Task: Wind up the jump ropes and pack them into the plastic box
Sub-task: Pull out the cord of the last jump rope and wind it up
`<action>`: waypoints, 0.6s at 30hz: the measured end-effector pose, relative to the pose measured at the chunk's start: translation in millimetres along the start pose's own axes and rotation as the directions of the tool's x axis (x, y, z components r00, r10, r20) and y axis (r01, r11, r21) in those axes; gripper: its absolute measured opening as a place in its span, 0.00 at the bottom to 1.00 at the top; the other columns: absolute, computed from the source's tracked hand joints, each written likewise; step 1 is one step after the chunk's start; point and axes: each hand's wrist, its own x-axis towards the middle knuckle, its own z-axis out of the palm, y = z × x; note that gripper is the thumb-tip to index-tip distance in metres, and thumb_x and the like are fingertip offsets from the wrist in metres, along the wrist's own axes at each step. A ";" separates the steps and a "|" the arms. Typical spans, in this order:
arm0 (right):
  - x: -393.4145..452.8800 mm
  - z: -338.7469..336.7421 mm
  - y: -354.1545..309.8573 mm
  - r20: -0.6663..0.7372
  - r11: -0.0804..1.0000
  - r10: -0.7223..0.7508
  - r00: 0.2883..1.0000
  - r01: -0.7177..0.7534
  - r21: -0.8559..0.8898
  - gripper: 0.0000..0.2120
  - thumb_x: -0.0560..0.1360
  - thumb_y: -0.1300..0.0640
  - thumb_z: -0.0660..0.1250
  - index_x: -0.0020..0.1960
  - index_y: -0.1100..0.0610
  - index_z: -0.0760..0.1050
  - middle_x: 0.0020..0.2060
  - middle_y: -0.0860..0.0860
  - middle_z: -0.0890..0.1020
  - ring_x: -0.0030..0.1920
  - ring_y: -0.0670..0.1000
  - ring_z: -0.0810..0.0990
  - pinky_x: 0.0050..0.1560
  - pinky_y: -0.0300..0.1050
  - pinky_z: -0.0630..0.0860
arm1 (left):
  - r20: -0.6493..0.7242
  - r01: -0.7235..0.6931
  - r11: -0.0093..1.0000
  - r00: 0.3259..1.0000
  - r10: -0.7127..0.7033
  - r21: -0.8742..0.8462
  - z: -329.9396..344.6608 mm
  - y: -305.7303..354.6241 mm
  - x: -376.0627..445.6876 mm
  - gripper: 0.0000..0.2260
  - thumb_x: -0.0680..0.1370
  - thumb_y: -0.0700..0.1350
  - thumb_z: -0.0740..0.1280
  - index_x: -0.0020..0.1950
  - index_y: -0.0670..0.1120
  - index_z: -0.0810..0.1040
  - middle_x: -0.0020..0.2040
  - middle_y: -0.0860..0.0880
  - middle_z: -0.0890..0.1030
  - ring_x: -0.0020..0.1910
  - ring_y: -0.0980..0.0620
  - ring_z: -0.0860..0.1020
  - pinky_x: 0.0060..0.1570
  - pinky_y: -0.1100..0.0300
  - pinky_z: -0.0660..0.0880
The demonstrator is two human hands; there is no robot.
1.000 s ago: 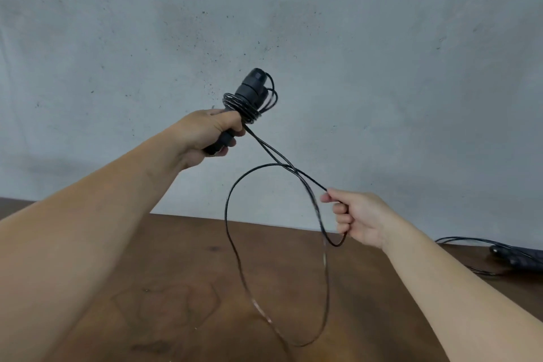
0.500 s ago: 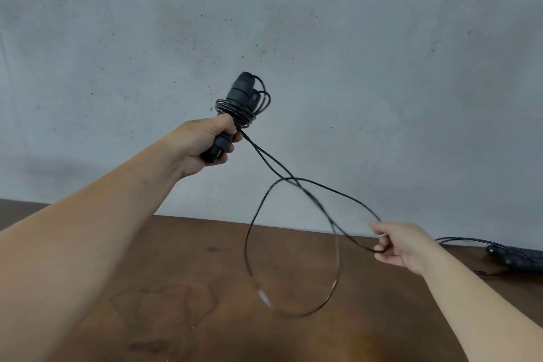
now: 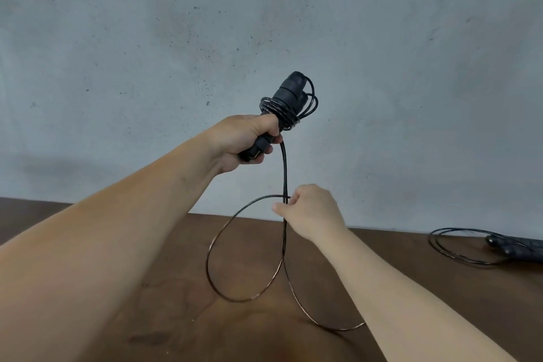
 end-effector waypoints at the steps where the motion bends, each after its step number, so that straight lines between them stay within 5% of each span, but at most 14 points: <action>1: 2.1 2.6 4.3 -0.041 0.999 -0.033 0.999 0.032 -0.023 0.14 0.74 0.48 0.69 0.50 0.57 0.75 0.48 0.54 0.78 0.43 0.55 0.79 0.41 0.45 0.74 | 0.001 0.002 1.000 1.000 -0.002 0.003 -2.0 0.3 -0.2 0.06 0.74 0.40 0.65 0.51 0.44 0.78 0.40 0.48 0.80 0.34 0.53 0.73 0.32 0.63 0.70; 3: 6.2 4.6 14.0 -0.069 0.993 -0.113 0.991 0.109 -0.054 0.12 0.76 0.51 0.67 0.57 0.53 0.71 0.56 0.51 0.72 0.44 0.54 0.77 0.43 0.45 0.72 | -0.001 0.009 1.000 1.000 -0.009 0.002 -6.5 -0.4 0.5 0.06 0.75 0.40 0.64 0.50 0.44 0.78 0.41 0.48 0.80 0.34 0.53 0.73 0.32 0.64 0.70; 5: 13.5 7.4 23.5 0.046 0.977 -0.204 0.978 0.206 -0.050 0.14 0.78 0.53 0.65 0.62 0.53 0.73 0.58 0.49 0.75 0.50 0.54 0.79 0.49 0.46 0.74 | -0.003 0.018 1.000 1.000 -0.018 0.006 -9.5 -2.4 0.9 0.06 0.75 0.40 0.64 0.50 0.44 0.78 0.41 0.48 0.79 0.34 0.53 0.73 0.32 0.64 0.70; 7: 18.0 9.1 28.5 0.127 0.966 -0.260 0.957 0.259 0.022 0.08 0.78 0.54 0.65 0.54 0.54 0.81 0.48 0.50 0.83 0.46 0.53 0.80 0.49 0.48 0.77 | -0.003 0.021 1.000 1.000 -0.021 0.013 -12.2 -4.7 2.1 0.06 0.75 0.40 0.64 0.50 0.44 0.77 0.41 0.48 0.79 0.34 0.53 0.73 0.32 0.64 0.70; 11: 14.1 -2.8 36.6 0.205 0.944 -0.285 0.936 0.236 0.230 0.05 0.76 0.52 0.70 0.44 0.51 0.83 0.30 0.45 0.81 0.28 0.46 0.73 0.33 0.38 0.72 | -0.057 0.049 0.998 0.997 -0.047 0.039 -30.6 -12.8 4.7 0.05 0.75 0.40 0.65 0.50 0.44 0.77 0.41 0.48 0.80 0.34 0.54 0.73 0.31 0.64 0.70; 15: 22.2 -23.1 80.1 0.238 0.810 -0.065 0.969 -0.088 0.580 0.08 0.78 0.61 0.68 0.41 0.61 0.79 0.27 0.51 0.76 0.22 0.46 0.69 0.25 0.37 0.69 | -0.192 0.121 0.992 0.973 -0.124 -0.030 -68.0 -29.6 6.9 0.06 0.75 0.42 0.66 0.51 0.44 0.78 0.40 0.49 0.80 0.33 0.54 0.73 0.29 0.64 0.71; 18: 37.2 -33.7 138.9 0.127 0.462 0.392 0.911 -0.315 0.829 0.08 0.79 0.70 0.61 0.41 0.65 0.72 0.31 0.57 0.73 0.21 0.45 0.69 0.19 0.35 0.66 | -0.284 0.160 0.977 0.939 -0.195 -0.141 -98.3 -38.9 6.9 0.05 0.75 0.42 0.65 0.50 0.44 0.76 0.38 0.49 0.80 0.31 0.54 0.72 0.27 0.65 0.71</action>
